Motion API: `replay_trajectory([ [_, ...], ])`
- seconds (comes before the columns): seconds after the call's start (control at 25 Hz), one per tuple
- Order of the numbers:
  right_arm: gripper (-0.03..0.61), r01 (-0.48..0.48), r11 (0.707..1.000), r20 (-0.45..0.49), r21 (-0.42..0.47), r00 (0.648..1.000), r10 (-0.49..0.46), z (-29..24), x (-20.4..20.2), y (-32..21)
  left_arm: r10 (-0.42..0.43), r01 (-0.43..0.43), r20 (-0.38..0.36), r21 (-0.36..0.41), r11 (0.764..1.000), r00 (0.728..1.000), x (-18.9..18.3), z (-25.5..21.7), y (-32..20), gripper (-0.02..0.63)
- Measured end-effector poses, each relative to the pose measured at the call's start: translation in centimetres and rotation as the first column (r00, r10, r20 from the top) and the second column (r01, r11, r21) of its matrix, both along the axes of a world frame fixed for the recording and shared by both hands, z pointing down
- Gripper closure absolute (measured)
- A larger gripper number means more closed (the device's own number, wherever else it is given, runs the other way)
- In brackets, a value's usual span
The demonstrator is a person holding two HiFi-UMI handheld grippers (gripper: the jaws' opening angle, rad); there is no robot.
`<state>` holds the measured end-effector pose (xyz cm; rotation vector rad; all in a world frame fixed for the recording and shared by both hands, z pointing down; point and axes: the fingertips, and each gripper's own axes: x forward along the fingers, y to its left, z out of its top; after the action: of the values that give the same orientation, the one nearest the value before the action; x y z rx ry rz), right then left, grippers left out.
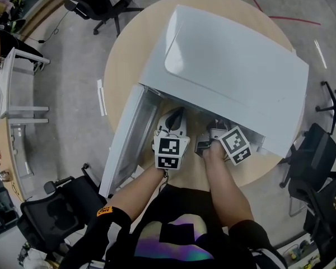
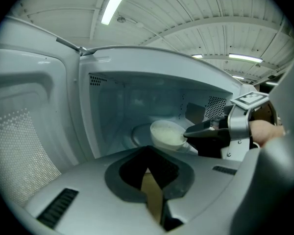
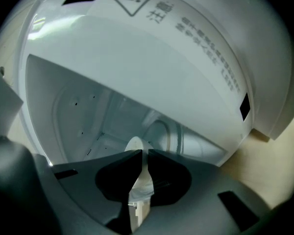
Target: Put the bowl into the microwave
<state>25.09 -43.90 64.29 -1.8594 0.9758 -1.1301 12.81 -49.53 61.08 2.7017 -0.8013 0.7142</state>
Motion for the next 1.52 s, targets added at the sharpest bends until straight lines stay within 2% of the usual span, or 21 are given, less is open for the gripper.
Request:
replay_trajectory([
  [0.4, 0.535, -0.022, 0.999, -0.034, 0.036, 0.999, 0.023, -0.6, 0.6, -0.2, 0.008, -0.008, -0.024, 0.001, 1.000, 1.000, 0.9, -1.0, -0.2, 0.568],
  [0.76, 0.534, -0.009, 1.000, -0.090, -0.006, 0.996, 0.009, -1.3, 0.0, 2.1, -0.009, 0.009, -0.053, 0.000, 1.000, 0.999, 0.2, -2.2, 0.7, 0.568],
  [1.0, 0.535, 0.026, 0.999, -0.170, -0.031, 0.985, -0.031, -2.9, -0.8, 3.4, -0.017, 0.018, -0.087, 0.014, 1.000, 0.996, -0.6, -4.0, 1.7, 0.568],
  [1.24, 0.535, 0.126, 0.990, -0.309, -0.064, 0.941, -0.140, -5.5, -3.4, 4.3, -0.027, 0.032, -0.125, 0.035, 0.999, 0.992, -2.1, -5.9, 3.2, 0.568],
  [1.52, 0.535, 0.250, 0.958, -0.481, -0.140, 0.828, -0.287, -8.8, -7.1, 6.0, -0.046, 0.053, -0.169, 0.036, 0.998, 0.985, -4.8, -7.5, 5.7, 0.568],
])
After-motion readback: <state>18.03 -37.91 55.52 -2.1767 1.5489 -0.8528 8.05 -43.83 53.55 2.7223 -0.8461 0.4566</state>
